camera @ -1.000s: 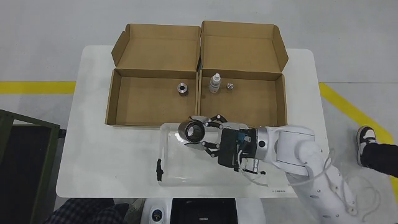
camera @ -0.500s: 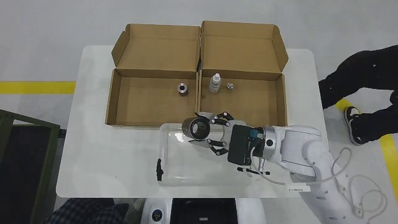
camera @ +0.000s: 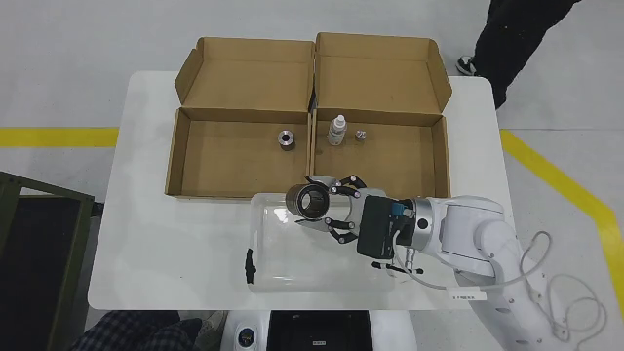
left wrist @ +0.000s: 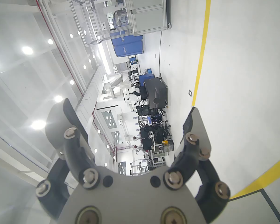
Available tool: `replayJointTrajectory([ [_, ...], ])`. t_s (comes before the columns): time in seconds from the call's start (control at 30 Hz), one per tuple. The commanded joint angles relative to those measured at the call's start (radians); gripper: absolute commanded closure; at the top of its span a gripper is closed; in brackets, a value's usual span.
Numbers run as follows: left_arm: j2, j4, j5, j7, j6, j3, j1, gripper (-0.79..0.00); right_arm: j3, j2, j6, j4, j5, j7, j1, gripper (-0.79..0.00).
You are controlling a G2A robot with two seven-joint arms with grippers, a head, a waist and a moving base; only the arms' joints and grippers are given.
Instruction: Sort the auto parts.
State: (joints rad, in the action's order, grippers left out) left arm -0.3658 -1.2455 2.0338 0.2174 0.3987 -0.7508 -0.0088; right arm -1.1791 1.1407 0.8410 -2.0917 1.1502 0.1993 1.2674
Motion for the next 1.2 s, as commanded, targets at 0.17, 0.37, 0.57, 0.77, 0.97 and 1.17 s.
replayJointTrajectory([
  [0.17,0.000,0.000,0.000,0.000,0.000,0.000,0.000,-0.785,0.000,0.000,0.000,0.000,0.000,0.000,0.000,0.000],
  [0.37,0.000,0.000,0.000,0.000,0.000,0.000,0.000,-0.785,0.029,0.003,-0.018,0.026,0.011,-0.007,-0.015,0.000],
  [0.57,0.000,0.000,0.000,0.000,0.000,0.000,0.000,-0.785,0.069,0.009,-0.029,0.083,0.020,-0.015,-0.062,0.000],
  [0.77,0.000,0.000,0.000,0.000,0.000,0.000,0.000,-0.785,0.126,0.020,-0.049,0.142,0.034,-0.025,-0.121,0.000],
  [0.97,0.000,0.000,0.000,0.000,0.000,0.000,0.000,-0.785,0.180,0.034,-0.081,0.223,0.053,-0.040,-0.184,0.000],
  [1.17,0.000,0.000,0.000,0.000,0.000,0.000,0.000,-0.785,0.234,0.052,-0.109,0.303,0.055,-0.044,-0.250,0.000],
])
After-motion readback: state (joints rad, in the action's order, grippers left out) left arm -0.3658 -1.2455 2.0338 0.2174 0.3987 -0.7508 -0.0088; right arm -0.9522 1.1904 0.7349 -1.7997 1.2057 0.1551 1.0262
